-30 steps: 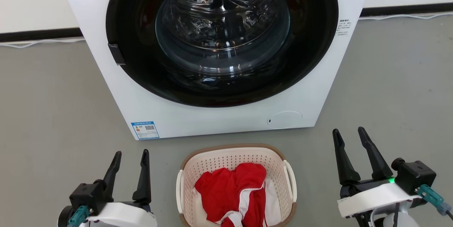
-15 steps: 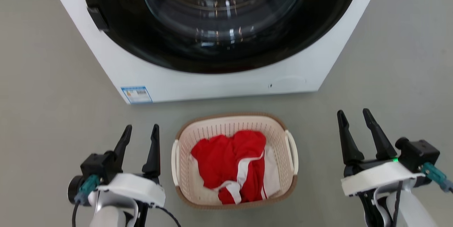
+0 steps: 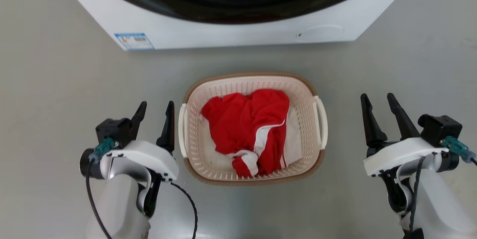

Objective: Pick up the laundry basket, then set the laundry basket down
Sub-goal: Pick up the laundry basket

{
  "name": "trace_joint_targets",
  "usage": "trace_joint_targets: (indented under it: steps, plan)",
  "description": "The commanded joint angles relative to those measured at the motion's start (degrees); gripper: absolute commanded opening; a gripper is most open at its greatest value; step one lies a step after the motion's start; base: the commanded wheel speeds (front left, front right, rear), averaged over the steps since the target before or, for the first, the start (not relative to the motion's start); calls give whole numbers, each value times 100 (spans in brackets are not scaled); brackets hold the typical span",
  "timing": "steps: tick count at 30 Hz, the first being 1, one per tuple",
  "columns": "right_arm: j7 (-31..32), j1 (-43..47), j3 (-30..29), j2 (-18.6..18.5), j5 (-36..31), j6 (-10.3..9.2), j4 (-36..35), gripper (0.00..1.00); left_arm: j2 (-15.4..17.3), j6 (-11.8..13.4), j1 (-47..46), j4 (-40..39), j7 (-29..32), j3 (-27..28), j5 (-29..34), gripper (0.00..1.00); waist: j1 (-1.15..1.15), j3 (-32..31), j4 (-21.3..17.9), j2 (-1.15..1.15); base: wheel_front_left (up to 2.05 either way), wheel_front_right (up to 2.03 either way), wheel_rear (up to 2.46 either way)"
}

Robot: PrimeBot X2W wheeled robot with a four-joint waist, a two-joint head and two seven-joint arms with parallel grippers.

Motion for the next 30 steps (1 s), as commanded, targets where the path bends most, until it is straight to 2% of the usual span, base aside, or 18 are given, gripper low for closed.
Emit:
trace_joint_targets:
  steps: [1,13,30]
  plan:
    - [-55,-56,134,-40,31,36,-13,100,82,-23,-159,-4,-31,130,29,100,0,215,75,0,0,0,0]
    - [-55,-732,514,-54,293,36,1138,100,82,-122,-1083,1364,-32,-110,-266,100,0,903,146,0,0,0,0]
    - [-55,-1729,1218,-44,645,36,2144,100,82,-176,-2075,2527,-32,-848,-766,100,0,1846,172,0,0,0,0]
